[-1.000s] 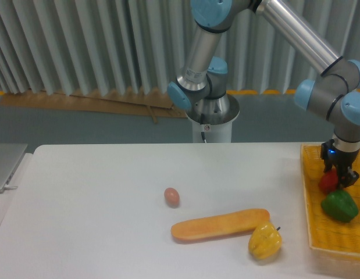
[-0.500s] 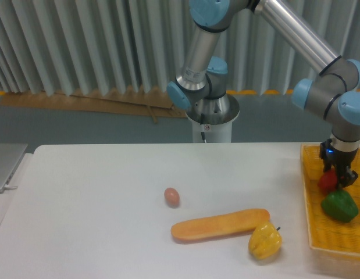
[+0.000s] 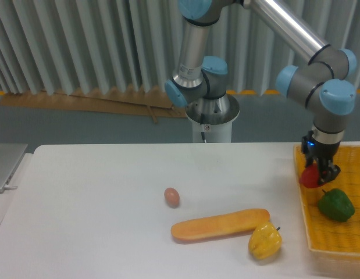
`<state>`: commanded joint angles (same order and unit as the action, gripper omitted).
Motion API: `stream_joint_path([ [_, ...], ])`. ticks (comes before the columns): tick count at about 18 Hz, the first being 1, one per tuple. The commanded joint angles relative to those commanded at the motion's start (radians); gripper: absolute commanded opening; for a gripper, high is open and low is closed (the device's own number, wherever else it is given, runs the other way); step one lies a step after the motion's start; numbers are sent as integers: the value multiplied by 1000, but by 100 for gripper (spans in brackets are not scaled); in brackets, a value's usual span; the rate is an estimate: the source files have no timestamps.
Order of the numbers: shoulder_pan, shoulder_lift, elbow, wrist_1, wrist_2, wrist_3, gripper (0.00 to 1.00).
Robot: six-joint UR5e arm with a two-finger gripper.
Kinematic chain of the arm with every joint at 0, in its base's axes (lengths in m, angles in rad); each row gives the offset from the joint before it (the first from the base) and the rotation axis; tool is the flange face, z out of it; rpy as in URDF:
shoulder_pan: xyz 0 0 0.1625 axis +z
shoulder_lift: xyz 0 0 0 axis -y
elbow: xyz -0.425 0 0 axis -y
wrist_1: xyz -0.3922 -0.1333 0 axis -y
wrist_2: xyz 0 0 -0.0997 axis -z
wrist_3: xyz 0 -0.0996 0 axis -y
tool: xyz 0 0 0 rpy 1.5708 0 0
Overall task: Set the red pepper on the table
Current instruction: 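Carry the red pepper out of the basket toward the egg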
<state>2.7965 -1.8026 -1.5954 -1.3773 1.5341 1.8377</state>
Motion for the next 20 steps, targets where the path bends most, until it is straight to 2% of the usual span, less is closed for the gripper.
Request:
stream_joint_path([
  [4,-44,31,28,-83,-26,-60,35],
  [7,-98,52,32,-115,-37,-118,35],
  [11,-201,55,20,-109,-58,-210,35],
  [14,-287,49,18,-91,-60,-349,35],
  [15,-313,48,18,-74,-61,-371,35],
  [20,-409,37,14,-66,-55,-460,35],
])
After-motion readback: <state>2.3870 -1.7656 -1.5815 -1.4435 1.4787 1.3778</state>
